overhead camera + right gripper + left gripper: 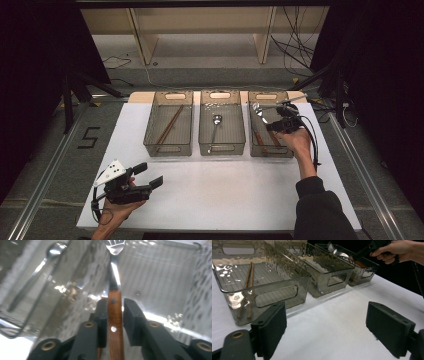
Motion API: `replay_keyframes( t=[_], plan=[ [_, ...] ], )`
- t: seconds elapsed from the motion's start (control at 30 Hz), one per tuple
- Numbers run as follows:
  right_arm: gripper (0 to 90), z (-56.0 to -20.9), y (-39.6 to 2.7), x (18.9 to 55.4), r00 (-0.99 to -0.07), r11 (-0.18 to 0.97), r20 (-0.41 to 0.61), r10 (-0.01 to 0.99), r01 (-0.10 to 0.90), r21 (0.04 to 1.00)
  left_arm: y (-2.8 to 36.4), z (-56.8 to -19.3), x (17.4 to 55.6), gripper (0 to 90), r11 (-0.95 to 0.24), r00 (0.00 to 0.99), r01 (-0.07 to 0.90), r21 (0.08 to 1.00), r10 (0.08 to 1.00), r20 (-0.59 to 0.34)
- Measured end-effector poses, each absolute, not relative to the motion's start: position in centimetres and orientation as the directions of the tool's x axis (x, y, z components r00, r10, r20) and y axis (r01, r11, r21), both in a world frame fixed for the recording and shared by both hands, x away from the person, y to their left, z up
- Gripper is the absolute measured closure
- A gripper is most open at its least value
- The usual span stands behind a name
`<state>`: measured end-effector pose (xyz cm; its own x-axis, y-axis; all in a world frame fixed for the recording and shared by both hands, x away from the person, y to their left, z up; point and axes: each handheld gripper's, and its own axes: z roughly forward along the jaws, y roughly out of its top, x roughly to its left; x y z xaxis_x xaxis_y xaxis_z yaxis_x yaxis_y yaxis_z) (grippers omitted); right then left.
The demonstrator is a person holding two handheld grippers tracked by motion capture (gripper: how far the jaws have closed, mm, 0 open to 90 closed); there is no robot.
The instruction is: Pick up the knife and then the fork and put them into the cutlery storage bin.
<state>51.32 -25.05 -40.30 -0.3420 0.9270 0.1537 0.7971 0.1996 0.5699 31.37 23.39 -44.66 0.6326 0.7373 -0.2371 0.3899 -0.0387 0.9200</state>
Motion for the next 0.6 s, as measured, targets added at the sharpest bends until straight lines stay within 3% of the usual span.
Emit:
replay_keyframes(
  t=[0.33,0.6],
  plan=[
    [59.3,-39.2,-24.8,50.4,-0.405,0.229,0.165,0.899,0.758,0.611,23.4,-44.7,31.4,16.4,-0.044,0.635,0.389,0.920,0.737,-0.233],
    [45.0,-38.4,-23.9,48.3,-0.480,0.272,0.156,0.863,0.703,0.658,23.4,-44.7,31.4,16.4,-0.039,0.632,0.393,0.919,0.737,-0.239]
  ],
)
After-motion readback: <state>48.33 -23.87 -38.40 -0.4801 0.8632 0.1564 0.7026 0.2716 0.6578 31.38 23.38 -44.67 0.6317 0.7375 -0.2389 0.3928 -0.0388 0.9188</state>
